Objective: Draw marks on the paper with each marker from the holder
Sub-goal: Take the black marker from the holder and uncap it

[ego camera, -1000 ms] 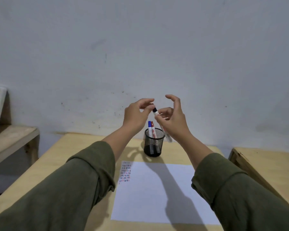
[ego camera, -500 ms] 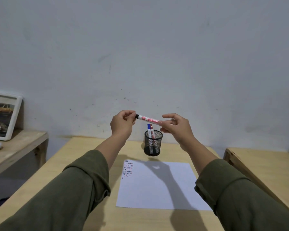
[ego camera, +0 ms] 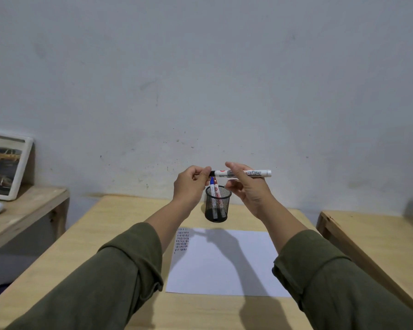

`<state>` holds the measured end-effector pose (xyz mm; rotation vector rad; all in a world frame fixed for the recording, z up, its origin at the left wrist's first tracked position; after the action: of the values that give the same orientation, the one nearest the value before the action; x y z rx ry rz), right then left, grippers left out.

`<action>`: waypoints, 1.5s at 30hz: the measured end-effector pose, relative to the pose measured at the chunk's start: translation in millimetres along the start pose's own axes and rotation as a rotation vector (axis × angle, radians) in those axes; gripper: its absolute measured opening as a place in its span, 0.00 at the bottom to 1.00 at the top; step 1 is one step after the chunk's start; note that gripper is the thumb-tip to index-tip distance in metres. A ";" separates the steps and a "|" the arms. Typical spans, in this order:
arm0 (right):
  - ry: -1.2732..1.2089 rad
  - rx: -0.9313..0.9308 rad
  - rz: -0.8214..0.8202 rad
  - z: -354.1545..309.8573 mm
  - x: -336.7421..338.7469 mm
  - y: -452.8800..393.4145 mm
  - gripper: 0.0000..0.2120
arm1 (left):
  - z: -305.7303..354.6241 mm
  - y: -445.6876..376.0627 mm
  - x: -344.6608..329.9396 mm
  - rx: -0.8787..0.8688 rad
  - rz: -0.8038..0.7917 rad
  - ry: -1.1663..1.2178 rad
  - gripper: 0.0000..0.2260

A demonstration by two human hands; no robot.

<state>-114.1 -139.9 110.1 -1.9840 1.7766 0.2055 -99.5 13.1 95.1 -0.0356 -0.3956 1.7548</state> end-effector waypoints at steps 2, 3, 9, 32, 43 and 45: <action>0.020 -0.012 -0.015 2.5 -1.7 1.0 0.07 | -0.6 2.3 -2.0 -0.024 -0.020 0.015 0.04; 0.016 -0.019 -0.027 3.5 -2.0 1.2 0.07 | -1.3 3.2 -2.6 -0.032 -0.031 0.026 0.05; 0.000 -0.058 -0.065 10.7 0.6 2.6 0.07 | -7.8 3.5 -4.1 -0.023 -0.093 0.178 0.06; 0.104 -0.111 -0.183 45.8 -4.1 4.8 0.06 | -57.1 2.8 6.0 0.422 -0.091 0.239 0.12; 0.039 -0.178 -0.125 70.1 3.8 10.3 0.13 | -92.1 5.8 62.1 0.258 0.154 -0.370 0.13; 0.005 -0.206 -0.087 83.7 7.6 15.3 0.13 | -104.2 11.3 68.0 0.233 0.130 -0.516 0.11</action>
<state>-111.6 -111.3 29.7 -2.2010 1.7279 0.3688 -100.7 101.5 6.8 0.5792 -0.5658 1.9195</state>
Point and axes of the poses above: each hand's wrist, its own y-axis away from the middle knuckle, its own x-axis out of the back of the hand, z = x × y, the point moved 5 cm from there along -y, towards the middle knuckle, and after that the axes turned 9 degrees about -y, right-handed, at the moved point
